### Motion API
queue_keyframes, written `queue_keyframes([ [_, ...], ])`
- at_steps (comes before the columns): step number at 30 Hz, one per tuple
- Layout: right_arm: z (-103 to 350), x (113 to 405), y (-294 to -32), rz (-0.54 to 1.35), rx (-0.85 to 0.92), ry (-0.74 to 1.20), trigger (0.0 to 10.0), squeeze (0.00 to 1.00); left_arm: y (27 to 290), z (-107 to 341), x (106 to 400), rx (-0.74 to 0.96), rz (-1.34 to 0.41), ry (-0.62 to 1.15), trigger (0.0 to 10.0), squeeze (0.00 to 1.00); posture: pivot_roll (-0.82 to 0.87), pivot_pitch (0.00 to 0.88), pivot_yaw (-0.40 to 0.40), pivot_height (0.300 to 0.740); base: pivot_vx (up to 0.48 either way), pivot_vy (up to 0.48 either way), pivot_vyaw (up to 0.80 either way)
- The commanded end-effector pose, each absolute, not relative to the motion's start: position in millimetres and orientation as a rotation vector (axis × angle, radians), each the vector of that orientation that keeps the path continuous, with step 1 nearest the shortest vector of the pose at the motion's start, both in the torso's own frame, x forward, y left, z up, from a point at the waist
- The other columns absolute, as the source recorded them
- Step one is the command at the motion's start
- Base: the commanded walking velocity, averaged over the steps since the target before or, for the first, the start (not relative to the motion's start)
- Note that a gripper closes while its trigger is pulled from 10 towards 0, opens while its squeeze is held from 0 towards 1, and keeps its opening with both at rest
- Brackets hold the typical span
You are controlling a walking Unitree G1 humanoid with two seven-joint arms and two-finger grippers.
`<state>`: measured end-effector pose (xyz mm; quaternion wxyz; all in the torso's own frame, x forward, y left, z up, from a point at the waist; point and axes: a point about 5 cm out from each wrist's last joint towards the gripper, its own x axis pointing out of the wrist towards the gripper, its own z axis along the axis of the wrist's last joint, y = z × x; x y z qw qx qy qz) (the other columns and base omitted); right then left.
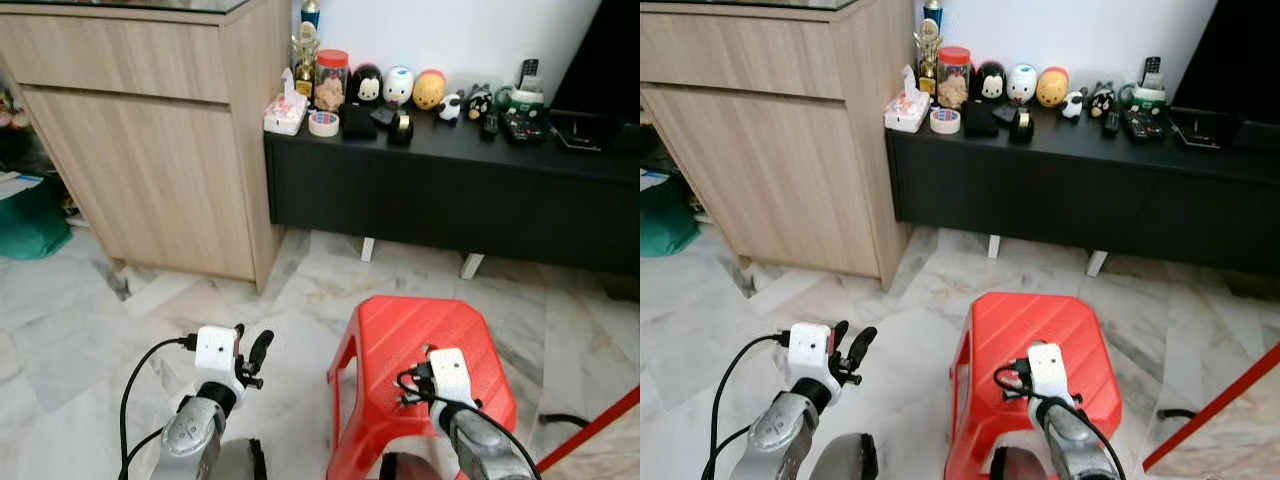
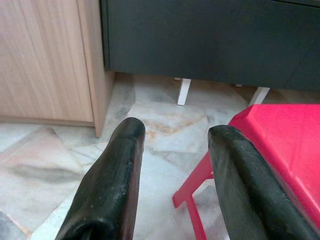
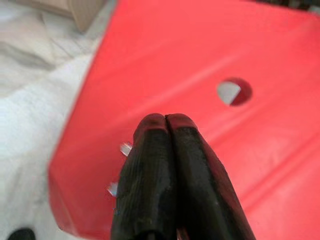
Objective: Hang keys on a hook
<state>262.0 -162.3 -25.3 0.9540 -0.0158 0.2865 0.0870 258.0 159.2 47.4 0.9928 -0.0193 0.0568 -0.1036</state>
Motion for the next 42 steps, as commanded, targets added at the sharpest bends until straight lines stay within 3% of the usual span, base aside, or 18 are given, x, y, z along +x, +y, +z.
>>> queue_keyframes([
  [1, -18, 269, -164, 0.162, -0.009, 0.539, 10.0, 0.0, 158, 48, 258, -0.039, -0.215, 0.118, 10.0, 0.0, 0.02, 0.0, -0.058, 0.606, 0.0, 0.0, 0.0],
  [7, -21, 270, -157, 0.213, 0.021, 0.597, 10.0, 0.0, 157, 47, 258, -0.04, -0.216, 0.117, 10.0, 0.0, 0.02, 0.0, -0.059, 0.606, 0.0, 0.0, 0.0],
  [13, -30, 263, -154, 0.251, -0.057, 0.685, 10.0, 0.0, 158, 47, 258, -0.039, -0.214, 0.117, 10.0, 0.0, 0.03, 0.0, -0.06, 0.606, 0.0, 0.0, 0.0],
  [42, -52, 242, -169, 0.122, 0.005, 0.885, 10.0, 0.0, 159, 47, 258, -0.026, -0.219, 0.124, 10.0, 0.0, 0.02, 0.0, -0.047, 0.606, 0.0, 0.0, 0.0],
])
